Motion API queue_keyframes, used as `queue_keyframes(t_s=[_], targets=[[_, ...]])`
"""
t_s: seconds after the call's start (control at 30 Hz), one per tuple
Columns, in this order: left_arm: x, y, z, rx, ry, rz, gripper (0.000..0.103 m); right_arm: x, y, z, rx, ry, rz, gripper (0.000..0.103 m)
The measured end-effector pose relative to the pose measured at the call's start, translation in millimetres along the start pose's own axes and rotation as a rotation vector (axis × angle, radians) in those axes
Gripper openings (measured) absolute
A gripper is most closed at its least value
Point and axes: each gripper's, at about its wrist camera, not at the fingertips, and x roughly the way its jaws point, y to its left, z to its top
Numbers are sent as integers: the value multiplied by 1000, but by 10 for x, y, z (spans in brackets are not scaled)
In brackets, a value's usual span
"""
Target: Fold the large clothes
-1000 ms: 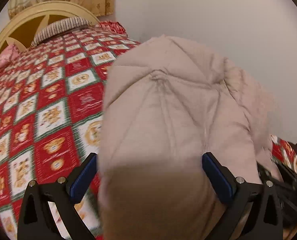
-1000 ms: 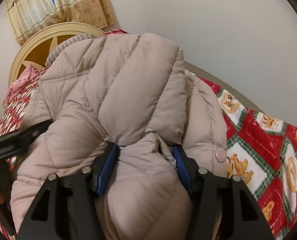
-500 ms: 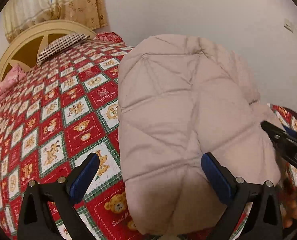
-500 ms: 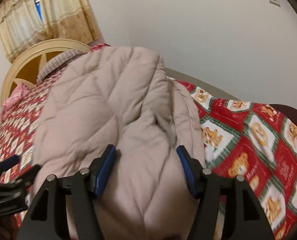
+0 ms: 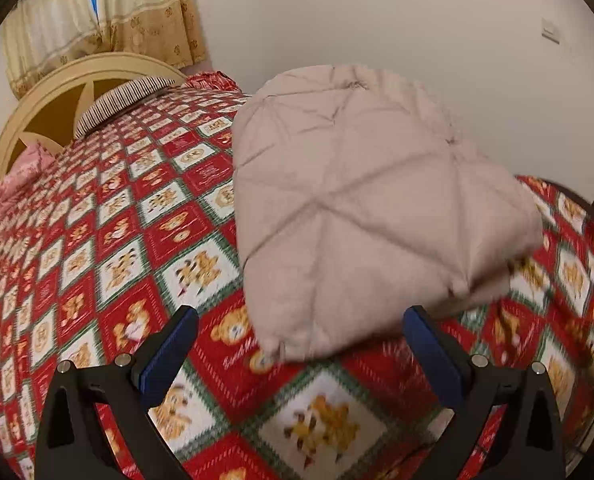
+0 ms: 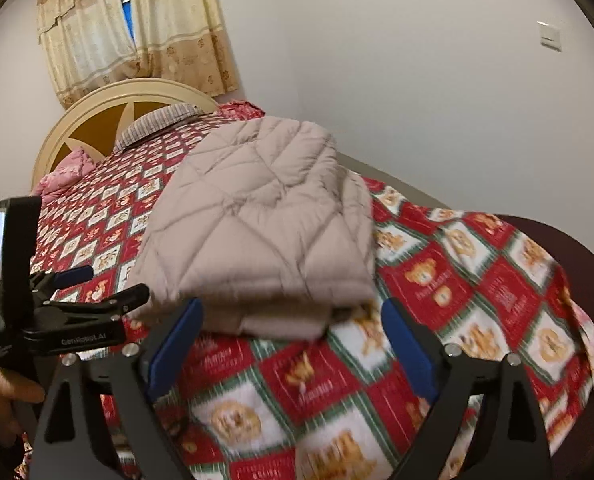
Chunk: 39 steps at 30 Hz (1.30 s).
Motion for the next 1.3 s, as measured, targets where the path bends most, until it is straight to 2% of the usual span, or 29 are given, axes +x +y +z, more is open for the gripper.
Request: queue_keyframes(t_s=[0.2,0.3,0.43,0.5,0.63,0.77,0.93,1.07,1.3], targets=[[-314,-21,-262,-10,-41,-31,102,-331,-43,-152,-12,-13,-65,100],[-477,-57,-289,6,-54,-50,102,-525,-18,-139,-23,-78,-85,102],[-767,-43,-273,-6,-129,-52,102,-704,57,-80,-10,-163,-66,102],[-914,-26,-236,-5,-162,-26,102,-783,113,-62,-9,-195,-43,103],[-1160,-1,-193,-7,-233,103,102,-934,228,-44,-27,-254,-43,103],[-1361,120,-169,-54,-287,97,102,-1058,322,-6,-44,-315,-47,103],[-1638,138,-178,-50,-380,166,102,-1181,363,41,-22,-357,-37,103],[-1796,144,-182,-44,-422,149,102,-1278,375,76,-2,-401,-32,103],[-1812,214,-182,-66,-411,124,102,-1287,469,94,-22,-418,-36,103]])
